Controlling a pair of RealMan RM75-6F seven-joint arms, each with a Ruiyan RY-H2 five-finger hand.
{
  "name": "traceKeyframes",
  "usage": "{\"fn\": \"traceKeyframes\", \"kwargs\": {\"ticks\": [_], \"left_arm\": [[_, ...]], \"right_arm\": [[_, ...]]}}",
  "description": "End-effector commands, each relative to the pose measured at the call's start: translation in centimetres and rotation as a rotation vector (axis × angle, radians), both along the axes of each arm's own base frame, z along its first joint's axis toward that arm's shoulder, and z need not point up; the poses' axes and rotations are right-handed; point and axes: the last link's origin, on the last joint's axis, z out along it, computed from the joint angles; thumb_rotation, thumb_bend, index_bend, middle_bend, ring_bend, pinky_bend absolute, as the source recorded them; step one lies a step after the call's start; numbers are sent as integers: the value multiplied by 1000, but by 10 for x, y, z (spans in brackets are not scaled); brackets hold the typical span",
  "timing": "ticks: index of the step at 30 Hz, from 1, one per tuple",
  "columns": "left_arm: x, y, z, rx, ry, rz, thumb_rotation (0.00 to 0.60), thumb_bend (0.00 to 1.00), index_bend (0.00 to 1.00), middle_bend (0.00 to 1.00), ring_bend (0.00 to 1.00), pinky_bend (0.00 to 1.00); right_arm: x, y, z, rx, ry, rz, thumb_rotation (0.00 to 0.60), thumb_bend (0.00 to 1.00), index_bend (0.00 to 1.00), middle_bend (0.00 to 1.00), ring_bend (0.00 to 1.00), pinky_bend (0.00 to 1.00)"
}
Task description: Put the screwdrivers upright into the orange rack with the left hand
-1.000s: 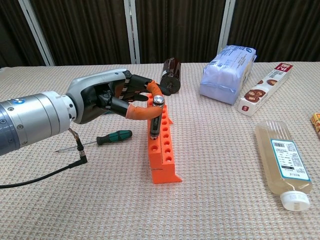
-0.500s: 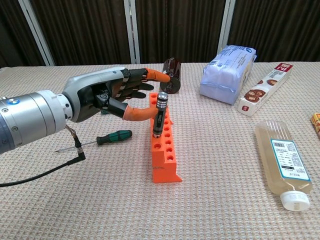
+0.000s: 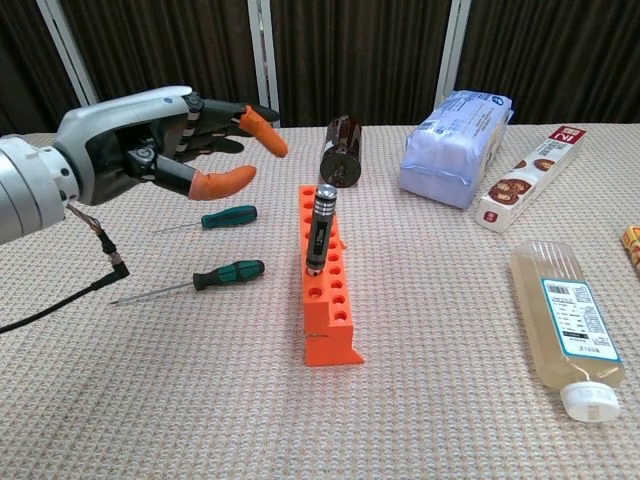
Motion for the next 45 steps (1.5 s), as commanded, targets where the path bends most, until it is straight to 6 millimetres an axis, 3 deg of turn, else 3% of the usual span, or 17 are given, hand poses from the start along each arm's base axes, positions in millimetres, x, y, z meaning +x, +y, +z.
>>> {"fn": "traceKeyframes", "kwargs": {"ticks": [1,5,9,11,19,29,45], "left_arm": [[-30,15,15,120,170,32,600,567,435,64,0,0],[-50,30,21,224,342,51,600,553,441,73,0,0],[-61,42,17,268,493,62,600,377,439,63,0,0],[-65,53,4,257,640,30,600,325,439,54,0,0],[-46,62,-27,242,794,9,600,278,455,48,0,0],[-11,54,-51,252,864,-54,600,272,446,37,0,0],[2,50,-75,291,1024,-111,600,241,414,0,0,0]], "right_arm": [[0,0,0,2,0,1,600,25,70,0,0,0],[1,-1,-2,5,-2,7,600,24,70,0,0,0],[3,-2,-3,9,-1,11,600,25,70,0,0,0],[4,-2,-4,11,-3,15,600,25,70,0,0,0],[4,-1,-4,10,-6,17,600,25,70,0,0,0],[2,-1,-4,12,-11,13,600,26,70,0,0,0],[-1,1,-3,9,-16,3,600,25,72,0,0,0]]}}
